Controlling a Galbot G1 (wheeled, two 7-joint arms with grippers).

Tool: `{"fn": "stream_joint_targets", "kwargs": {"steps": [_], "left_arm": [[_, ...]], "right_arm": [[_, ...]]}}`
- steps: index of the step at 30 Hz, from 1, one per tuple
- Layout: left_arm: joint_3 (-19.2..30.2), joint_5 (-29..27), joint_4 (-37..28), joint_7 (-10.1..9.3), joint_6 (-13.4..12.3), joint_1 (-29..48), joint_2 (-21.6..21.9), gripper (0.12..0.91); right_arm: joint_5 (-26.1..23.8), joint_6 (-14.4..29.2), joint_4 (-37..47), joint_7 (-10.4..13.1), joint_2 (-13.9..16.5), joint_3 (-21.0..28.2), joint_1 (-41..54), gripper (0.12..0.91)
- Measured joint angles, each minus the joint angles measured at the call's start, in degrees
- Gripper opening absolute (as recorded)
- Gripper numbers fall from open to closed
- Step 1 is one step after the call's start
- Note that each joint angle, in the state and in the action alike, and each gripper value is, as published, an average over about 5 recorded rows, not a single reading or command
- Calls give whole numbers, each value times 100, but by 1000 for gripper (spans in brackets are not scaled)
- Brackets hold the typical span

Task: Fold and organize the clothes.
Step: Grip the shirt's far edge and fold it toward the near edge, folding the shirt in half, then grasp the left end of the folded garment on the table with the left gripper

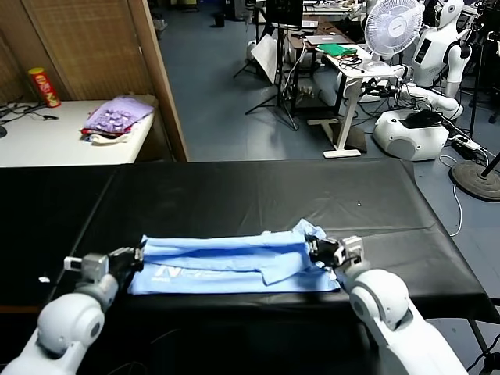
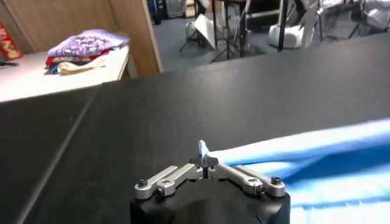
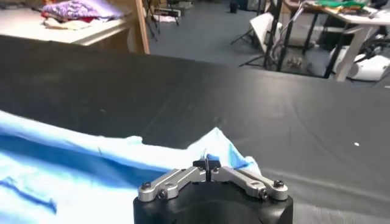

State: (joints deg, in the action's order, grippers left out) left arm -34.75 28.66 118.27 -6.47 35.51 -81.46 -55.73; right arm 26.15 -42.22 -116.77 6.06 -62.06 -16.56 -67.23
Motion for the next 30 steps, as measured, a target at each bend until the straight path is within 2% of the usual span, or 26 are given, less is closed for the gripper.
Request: {"fn": "stream_joint_targets", "kwargs": {"steps": [3, 6, 10, 14, 17, 19, 24, 30], "left_arm": [[-39, -117, 104, 14, 32, -205, -47, 130], [-96, -169, 217, 25, 92, -358, -81, 203], [-221, -80, 425, 50, 186, -529, -97, 422], [-405, 301, 539, 8, 204, -473, -90, 640], [-457, 617, 461, -78, 188, -259, -100, 759], [-424, 747, 353, -98, 149, -82, -130, 788], [-235, 905, 3, -91, 50, 271, -271, 798], [-50, 1071, -450, -89, 111, 553, -361, 798]], "right_arm": [[8, 0, -130, -34, 35, -84, -144, 181], [79, 1, -294, -40, 78, -208, -257, 325], [186, 2, -399, 20, 43, -393, -250, 559], [49, 14, -236, 143, -99, -440, -89, 743], [-153, 104, 23, 192, -234, -392, 85, 791], [-237, 209, 238, 202, -323, -353, 208, 796], [-281, 373, 805, 192, -553, -291, 497, 798], [-305, 457, 1256, 180, -794, -283, 673, 797]]}}
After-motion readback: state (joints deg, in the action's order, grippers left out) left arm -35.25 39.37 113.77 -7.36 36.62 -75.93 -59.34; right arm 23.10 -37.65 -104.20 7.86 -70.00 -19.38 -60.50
